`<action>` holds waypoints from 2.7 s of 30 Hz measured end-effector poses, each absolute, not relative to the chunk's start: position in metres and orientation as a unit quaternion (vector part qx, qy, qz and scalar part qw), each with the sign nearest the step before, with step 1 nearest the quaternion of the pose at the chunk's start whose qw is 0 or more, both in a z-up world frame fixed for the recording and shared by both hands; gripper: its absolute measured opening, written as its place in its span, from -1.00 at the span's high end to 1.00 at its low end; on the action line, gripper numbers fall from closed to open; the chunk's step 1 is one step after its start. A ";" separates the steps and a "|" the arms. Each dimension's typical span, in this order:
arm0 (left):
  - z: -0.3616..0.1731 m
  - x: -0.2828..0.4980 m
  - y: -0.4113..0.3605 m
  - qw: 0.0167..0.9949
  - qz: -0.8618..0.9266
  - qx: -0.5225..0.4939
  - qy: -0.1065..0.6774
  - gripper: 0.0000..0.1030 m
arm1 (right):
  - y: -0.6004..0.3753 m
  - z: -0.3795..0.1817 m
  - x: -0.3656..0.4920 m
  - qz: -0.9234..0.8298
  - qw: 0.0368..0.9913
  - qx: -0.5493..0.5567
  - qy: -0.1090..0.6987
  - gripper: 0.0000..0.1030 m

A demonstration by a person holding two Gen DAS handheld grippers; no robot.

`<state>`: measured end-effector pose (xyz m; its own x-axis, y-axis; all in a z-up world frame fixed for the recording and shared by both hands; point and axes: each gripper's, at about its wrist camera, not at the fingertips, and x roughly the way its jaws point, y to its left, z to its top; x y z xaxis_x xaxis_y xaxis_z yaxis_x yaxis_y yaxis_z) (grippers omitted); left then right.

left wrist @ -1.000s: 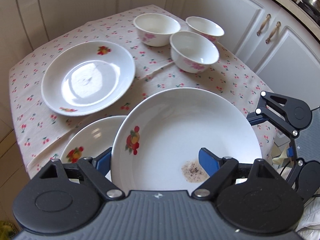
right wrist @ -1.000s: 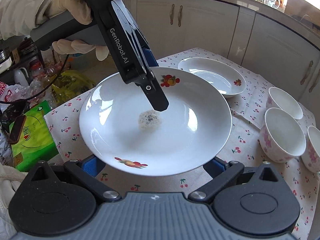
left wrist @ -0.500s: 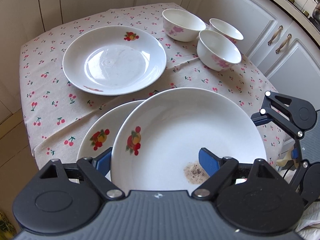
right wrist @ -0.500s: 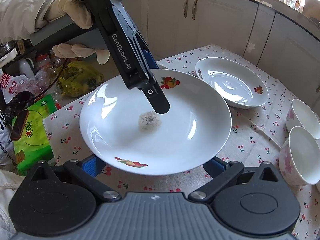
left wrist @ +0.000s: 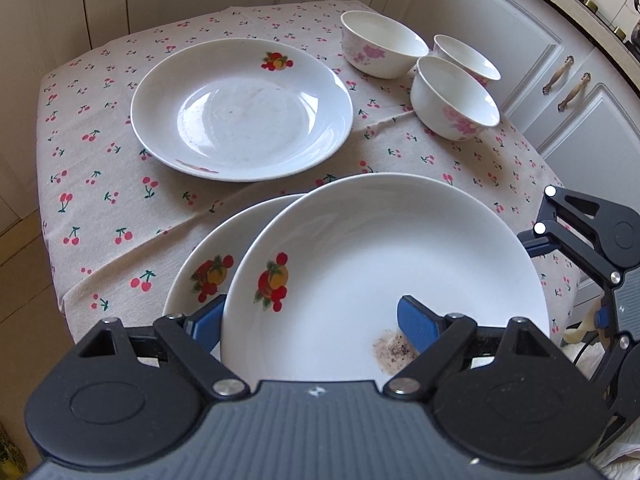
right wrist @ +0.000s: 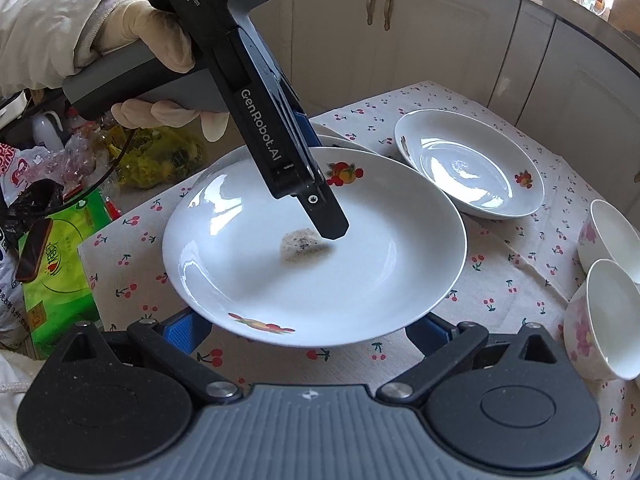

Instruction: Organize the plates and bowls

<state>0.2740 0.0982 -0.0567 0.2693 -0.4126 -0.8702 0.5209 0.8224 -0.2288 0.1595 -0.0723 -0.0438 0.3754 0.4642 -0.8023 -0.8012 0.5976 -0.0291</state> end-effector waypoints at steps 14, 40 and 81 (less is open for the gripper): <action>-0.062 0.278 0.094 0.797 -0.286 0.068 0.528 -0.72 | -0.067 -0.044 0.157 0.382 0.806 -0.206 0.403 -1.00; -0.050 0.264 0.110 0.820 -0.251 0.077 0.508 -0.74 | -0.066 -0.043 0.154 0.375 0.812 -0.195 0.403 -1.00; -0.016 0.272 0.106 0.867 -0.268 0.073 0.413 -0.85 | -0.120 -0.011 0.207 0.300 0.884 -0.139 0.329 -1.00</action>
<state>0.2716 0.1059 -0.0159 0.5157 -0.4038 -0.7557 0.5250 0.8459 -0.0938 0.2072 -0.1199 -0.0106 0.6032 0.4389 -0.6659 -0.6219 0.7816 -0.0482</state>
